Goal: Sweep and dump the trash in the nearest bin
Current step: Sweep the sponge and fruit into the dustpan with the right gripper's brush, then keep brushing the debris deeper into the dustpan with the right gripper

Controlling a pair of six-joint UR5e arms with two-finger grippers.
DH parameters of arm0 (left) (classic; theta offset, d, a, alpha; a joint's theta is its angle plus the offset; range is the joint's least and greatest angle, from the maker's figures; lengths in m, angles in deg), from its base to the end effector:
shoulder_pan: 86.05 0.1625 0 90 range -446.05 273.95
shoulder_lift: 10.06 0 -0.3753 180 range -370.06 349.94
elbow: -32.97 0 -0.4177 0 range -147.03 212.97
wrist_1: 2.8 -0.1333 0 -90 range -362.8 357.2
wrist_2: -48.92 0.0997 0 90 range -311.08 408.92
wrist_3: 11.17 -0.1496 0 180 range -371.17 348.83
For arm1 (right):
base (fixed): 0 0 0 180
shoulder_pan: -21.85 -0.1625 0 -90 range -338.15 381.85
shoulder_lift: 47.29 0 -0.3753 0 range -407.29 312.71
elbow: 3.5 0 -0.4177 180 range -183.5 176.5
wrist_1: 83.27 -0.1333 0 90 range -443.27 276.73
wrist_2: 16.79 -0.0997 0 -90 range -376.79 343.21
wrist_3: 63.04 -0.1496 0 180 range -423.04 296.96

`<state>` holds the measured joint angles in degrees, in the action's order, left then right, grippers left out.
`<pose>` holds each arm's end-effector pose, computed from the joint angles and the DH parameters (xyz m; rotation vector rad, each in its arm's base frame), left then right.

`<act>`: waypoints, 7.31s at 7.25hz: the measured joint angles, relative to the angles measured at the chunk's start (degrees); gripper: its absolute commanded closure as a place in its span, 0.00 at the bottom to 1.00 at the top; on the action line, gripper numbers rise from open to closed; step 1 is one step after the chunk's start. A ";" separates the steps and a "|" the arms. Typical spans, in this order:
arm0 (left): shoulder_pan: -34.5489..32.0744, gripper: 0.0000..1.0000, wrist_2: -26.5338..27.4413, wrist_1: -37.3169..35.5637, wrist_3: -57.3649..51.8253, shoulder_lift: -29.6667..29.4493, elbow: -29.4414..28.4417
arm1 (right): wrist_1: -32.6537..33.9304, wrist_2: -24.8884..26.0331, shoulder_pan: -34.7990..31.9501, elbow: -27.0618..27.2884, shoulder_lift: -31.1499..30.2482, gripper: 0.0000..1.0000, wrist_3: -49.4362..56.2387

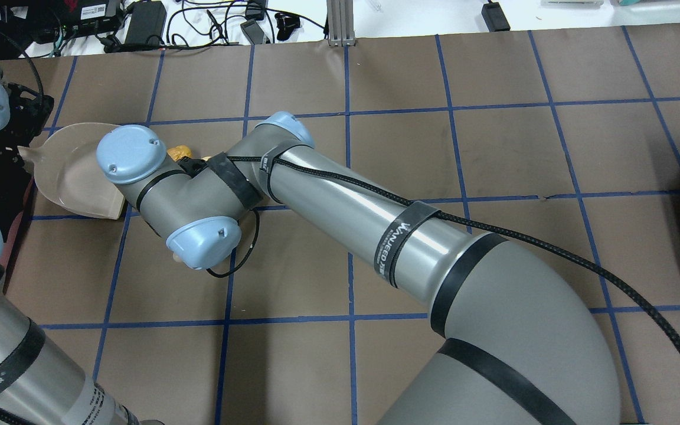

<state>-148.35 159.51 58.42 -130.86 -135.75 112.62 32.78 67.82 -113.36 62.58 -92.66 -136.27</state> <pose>0.2560 -0.6612 0.1547 2.1065 2.0569 0.4884 0.6485 -0.4361 0.1429 0.7230 2.9250 0.0499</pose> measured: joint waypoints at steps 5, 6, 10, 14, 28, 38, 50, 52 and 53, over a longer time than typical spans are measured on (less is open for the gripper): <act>-1.48 1.00 -0.02 -1.39 2.99 -0.25 1.36 | 0.02 6.47 -2.30 -8.97 7.14 1.00 9.15; -1.50 1.00 -0.02 -1.38 3.28 -0.25 1.49 | 0.00 6.79 -2.51 -11.67 8.82 1.00 10.15; -1.51 1.00 -0.02 -1.38 3.57 -0.25 1.57 | 0.01 7.47 -3.84 -19.46 13.43 1.00 11.71; -1.51 1.00 -0.02 -1.37 3.66 -0.17 1.56 | 0.27 6.66 -5.53 -24.21 15.33 1.00 11.74; -1.51 1.00 -0.12 -1.37 4.03 0.35 2.34 | -14.89 2.29 -6.39 -29.83 12.03 1.00 13.92; -1.51 1.00 -1.69 -2.60 4.02 -0.16 2.52 | -10.41 1.63 1.91 -34.59 18.67 1.00 7.70; -1.75 1.00 -1.69 -2.64 4.43 -0.12 2.70 | -9.01 2.77 2.85 -39.12 22.96 1.00 24.90; -1.77 1.00 -1.69 -2.68 4.46 -0.09 2.70 | -9.00 2.83 2.35 -39.84 23.10 1.00 26.88; -1.78 1.00 -1.67 -2.69 4.47 -0.08 2.70 | -9.00 2.84 1.75 -39.92 23.24 1.00 27.54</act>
<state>-150.12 157.84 55.73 -126.40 -135.83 115.32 23.78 70.66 -111.61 22.66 -69.42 -108.73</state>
